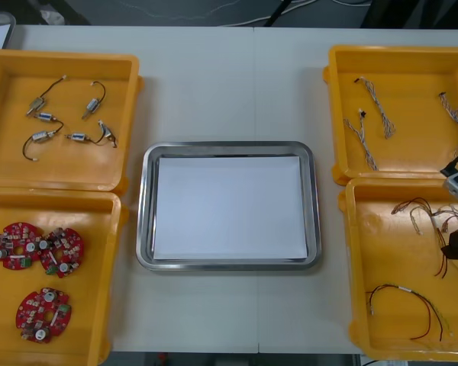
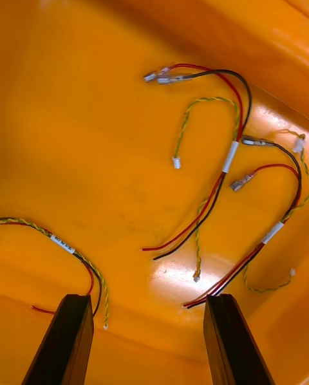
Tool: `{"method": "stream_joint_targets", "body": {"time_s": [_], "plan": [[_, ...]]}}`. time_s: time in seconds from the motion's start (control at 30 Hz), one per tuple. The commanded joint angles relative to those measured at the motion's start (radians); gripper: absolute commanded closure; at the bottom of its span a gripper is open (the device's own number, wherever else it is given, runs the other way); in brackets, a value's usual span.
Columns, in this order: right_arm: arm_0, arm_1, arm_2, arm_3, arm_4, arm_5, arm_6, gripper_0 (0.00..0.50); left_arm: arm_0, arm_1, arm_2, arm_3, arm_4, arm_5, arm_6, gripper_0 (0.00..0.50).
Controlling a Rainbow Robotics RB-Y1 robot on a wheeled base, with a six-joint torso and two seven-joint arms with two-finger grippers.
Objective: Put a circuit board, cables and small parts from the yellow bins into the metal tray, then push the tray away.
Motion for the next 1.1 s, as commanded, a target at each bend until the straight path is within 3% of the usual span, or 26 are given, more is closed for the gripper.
{"method": "stream_joint_targets", "body": {"time_s": [0.03,0.33,0.6,0.9,1.1], "plan": [[0.066,0.006,-0.032,-0.034,-0.003,-0.040,0.094,0.000,0.122,0.023,0.055,-0.103,-0.018,-0.051,0.096,0.000],[0.125,0.028,-0.030,-0.034,0.031,-0.096,0.310,0.000,0.258,-0.021,0.101,-0.189,-0.060,-0.088,0.241,0.000],[0.144,0.117,-0.025,-0.034,0.094,-0.096,0.490,0.000,0.304,-0.100,0.145,-0.203,-0.075,-0.054,0.354,0.000],[0.161,0.170,0.022,-0.033,0.171,-0.096,0.548,0.000,0.303,-0.204,0.202,-0.215,-0.120,0.026,0.400,0.000],[0.161,0.235,0.090,-0.033,0.273,-0.109,0.543,0.000,0.303,-0.250,0.199,-0.215,-0.156,0.045,0.494,0.000]]}}
